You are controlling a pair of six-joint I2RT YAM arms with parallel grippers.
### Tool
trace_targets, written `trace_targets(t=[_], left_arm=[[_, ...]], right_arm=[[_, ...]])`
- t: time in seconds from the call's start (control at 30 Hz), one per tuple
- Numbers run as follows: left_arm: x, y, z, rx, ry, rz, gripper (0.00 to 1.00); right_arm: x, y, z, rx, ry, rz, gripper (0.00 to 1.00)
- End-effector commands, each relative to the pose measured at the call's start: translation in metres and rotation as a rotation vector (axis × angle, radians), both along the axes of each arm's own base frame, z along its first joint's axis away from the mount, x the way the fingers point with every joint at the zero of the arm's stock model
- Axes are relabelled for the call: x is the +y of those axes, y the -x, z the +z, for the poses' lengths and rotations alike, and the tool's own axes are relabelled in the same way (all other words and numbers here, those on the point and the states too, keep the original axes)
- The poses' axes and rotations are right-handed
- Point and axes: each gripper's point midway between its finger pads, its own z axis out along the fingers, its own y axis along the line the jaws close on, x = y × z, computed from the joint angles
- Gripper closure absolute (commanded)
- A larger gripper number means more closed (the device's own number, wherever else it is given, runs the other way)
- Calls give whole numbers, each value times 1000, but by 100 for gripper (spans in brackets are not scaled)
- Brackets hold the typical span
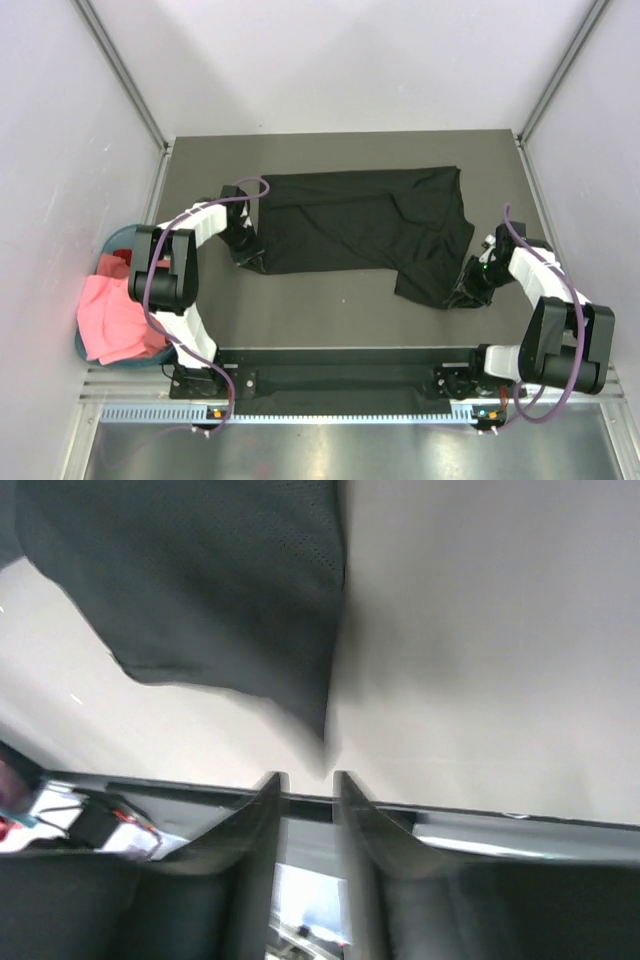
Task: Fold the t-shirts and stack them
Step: Fold the tshirt
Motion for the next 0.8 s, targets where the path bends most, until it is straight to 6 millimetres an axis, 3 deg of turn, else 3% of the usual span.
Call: trace_targets(t=[0.0, 0.07, 0.2, 0.43, 0.77], left_arm=[[-1, -6, 14, -46, 6, -16, 100], [-1, -6, 14, -48, 8, -21, 100], [-2, -5, 13, -48, 19, -25, 100], [-5, -8, 15, -64, 31, -35, 100], [-5, -10, 16, -65, 35, -40, 100]], right_arm=[[-7, -14, 7, -45, 11, 18, 65], [-22, -32, 11, -81, 88, 12, 57], [-43, -61, 6, -117, 145, -9, 57], [-54, -107, -13, -181, 155, 4, 73], [-63, -111, -35, -142, 190, 27, 71]])
